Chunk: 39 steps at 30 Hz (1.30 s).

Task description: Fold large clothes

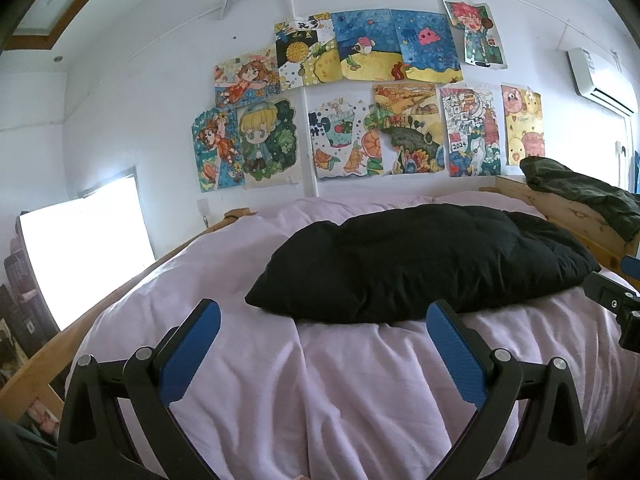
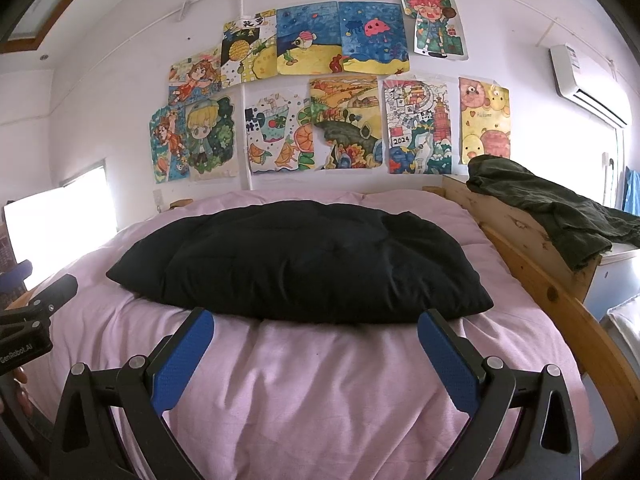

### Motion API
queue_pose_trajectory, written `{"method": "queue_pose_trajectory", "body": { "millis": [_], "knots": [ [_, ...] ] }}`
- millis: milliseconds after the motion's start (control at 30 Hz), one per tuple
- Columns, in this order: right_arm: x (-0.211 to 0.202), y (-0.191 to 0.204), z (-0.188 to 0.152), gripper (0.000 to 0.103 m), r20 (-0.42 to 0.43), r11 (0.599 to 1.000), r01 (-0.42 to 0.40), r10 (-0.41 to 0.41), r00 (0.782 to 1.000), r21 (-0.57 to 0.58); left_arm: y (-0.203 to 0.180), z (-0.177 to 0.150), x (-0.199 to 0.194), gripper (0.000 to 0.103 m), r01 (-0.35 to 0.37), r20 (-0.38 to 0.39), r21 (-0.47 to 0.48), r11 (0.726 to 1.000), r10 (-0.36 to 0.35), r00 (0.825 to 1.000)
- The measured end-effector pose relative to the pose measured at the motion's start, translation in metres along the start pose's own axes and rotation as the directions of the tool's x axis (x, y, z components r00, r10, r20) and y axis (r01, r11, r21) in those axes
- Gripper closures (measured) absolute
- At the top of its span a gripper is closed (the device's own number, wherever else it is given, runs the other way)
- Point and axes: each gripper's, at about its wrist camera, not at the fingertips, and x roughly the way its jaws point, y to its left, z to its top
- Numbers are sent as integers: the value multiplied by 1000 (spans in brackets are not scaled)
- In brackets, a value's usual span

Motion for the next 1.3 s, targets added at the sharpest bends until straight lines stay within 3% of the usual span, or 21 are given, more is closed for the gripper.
{"method": "queue_pose_trajectory", "body": {
  "millis": [1300],
  "knots": [
    [1, 0, -1, 0, 1, 1000, 0, 0, 1000, 1, 10, -1, 3, 2, 4, 6, 8, 1000, -4, 1000]
  ]
}}
